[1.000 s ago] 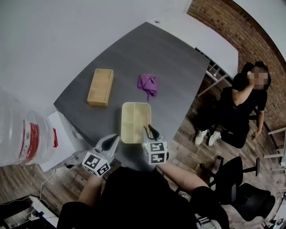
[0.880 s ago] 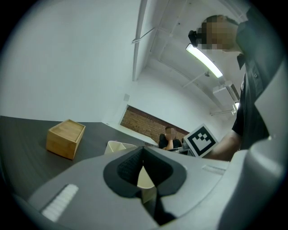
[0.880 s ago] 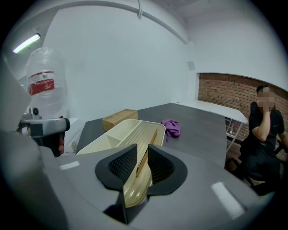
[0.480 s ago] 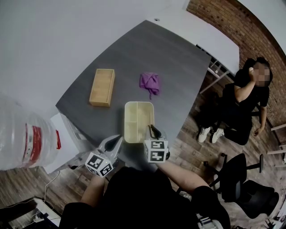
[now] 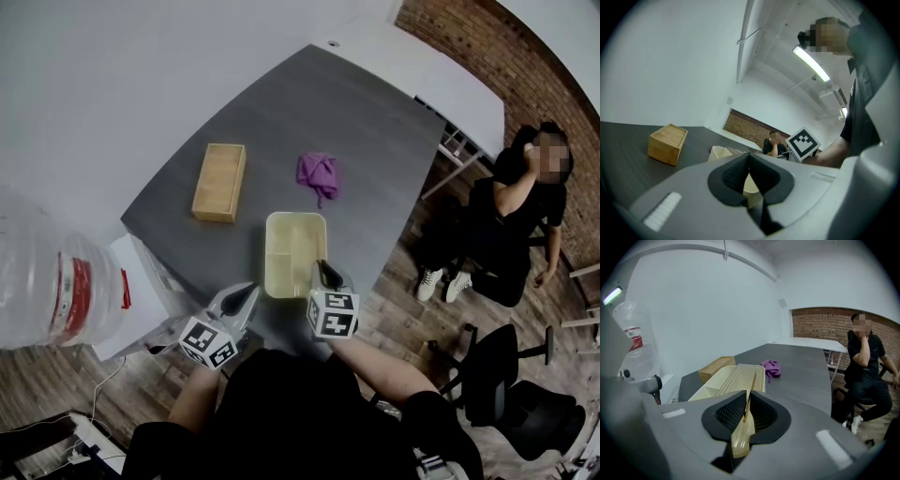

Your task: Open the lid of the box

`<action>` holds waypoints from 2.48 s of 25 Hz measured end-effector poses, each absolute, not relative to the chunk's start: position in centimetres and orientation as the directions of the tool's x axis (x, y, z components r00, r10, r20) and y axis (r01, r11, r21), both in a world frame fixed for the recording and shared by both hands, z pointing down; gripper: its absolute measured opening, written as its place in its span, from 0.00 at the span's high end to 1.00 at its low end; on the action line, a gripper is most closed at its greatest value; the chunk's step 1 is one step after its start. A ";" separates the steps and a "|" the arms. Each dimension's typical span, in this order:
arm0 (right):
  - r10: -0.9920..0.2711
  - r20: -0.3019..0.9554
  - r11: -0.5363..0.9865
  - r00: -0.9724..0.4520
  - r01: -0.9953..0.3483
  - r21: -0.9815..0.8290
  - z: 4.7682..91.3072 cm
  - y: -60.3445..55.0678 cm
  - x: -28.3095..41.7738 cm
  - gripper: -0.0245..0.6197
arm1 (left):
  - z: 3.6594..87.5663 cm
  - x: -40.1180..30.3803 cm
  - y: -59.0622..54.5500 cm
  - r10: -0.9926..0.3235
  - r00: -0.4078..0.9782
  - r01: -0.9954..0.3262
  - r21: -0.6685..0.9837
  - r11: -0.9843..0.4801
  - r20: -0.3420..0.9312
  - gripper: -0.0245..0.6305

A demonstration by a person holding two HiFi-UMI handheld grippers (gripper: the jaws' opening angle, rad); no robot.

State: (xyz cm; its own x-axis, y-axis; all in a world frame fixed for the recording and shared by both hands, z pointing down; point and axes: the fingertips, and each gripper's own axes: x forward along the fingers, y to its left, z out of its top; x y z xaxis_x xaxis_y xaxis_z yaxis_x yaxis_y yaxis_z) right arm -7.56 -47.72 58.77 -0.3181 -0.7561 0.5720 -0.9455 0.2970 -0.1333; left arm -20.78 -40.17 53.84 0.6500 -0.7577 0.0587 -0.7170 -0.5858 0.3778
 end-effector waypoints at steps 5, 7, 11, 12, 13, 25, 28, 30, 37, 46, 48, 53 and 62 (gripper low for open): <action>-0.784 0.521 0.326 -0.338 -0.938 -0.117 56.9 -47.8 -7.9 0.93 | 53.8 -20.3 -40.1 -0.749 0.660 -0.708 0.377 -0.597 0.055 0.96; -0.793 0.505 0.329 -0.341 -0.937 -0.117 56.4 -47.8 -7.7 0.93 | 53.7 -20.0 -40.2 -0.744 0.666 -0.703 0.375 -0.604 0.052 0.96; -0.818 0.475 0.314 -0.323 -0.944 -0.102 55.6 -48.0 -6.3 0.93 | 53.3 -19.4 -40.6 -0.731 0.681 -0.692 0.365 -0.623 0.044 0.96; -0.825 0.470 0.303 -0.314 -0.947 -0.101 55.5 -48.1 -5.7 0.93 | 53.3 -19.2 -40.7 -0.728 0.684 -0.689 0.363 -0.627 0.041 0.96; -0.831 0.467 0.290 -0.303 -0.952 -0.102 55.4 -48.2 -5.1 0.93 | 53.3 -19.0 -40.8 -0.724 0.688 -0.686 0.361 -0.632 0.039 0.96; -0.853 0.500 0.125 -0.147 -0.989 -0.078 58.0 -48.4 2.8 0.93 | 52.2 -14.8 -41.9 -0.649 0.760 -0.617 0.333 -0.713 0.018 0.96; -0.842 0.521 0.130 -0.135 -0.990 -0.048 59.4 -48.5 3.4 0.93 | 51.9 -13.9 -41.7 -0.634 0.773 -0.600 0.332 -0.727 0.009 0.96; -0.830 0.543 0.137 -0.130 -0.990 -0.028 60.6 -48.5 3.6 0.93 | 51.8 -13.6 -41.4 -0.629 0.777 -0.593 0.339 -0.730 0.006 0.96; -0.770 0.625 0.157 -0.128 -0.988 -0.008 65.5 -48.9 3.6 0.93 | 51.4 -13.2 -40.5 -0.619 0.785 -0.589 0.337 -0.734 0.024 0.96; -0.734 0.666 0.185 -0.135 -0.983 0.006 69.0 -49.0 2.3 0.93 | 51.7 -14.1 -40.0 -0.640 0.766 -0.614 0.349 -0.708 0.050 0.96; -0.731 0.670 0.179 -0.133 -0.984 0.000 69.4 -49.3 2.4 0.93 | 51.7 -14.1 -39.9 -0.640 0.767 -0.614 0.351 -0.707 0.053 0.96; -0.723 0.679 0.167 -0.126 -0.986 -0.004 70.3 -49.1 2.1 0.93 | 51.7 -13.8 -39.5 -0.630 0.774 -0.608 0.353 -0.711 0.063 0.96; -0.719 0.684 0.170 -0.127 -0.985 -0.004 70.7 -49.1 2.1 0.94 | 52.0 -14.8 -39.2 -0.659 0.748 -0.637 0.359 -0.683 0.074 0.96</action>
State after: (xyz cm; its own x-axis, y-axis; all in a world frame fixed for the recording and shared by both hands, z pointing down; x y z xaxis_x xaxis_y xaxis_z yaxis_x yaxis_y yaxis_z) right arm 2.06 -49.11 70.70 -0.1268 -0.7185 0.6838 -0.9854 0.1704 -0.0037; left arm -14.78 -39.18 51.98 0.7484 -0.6591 0.0737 -0.6366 -0.6827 0.3587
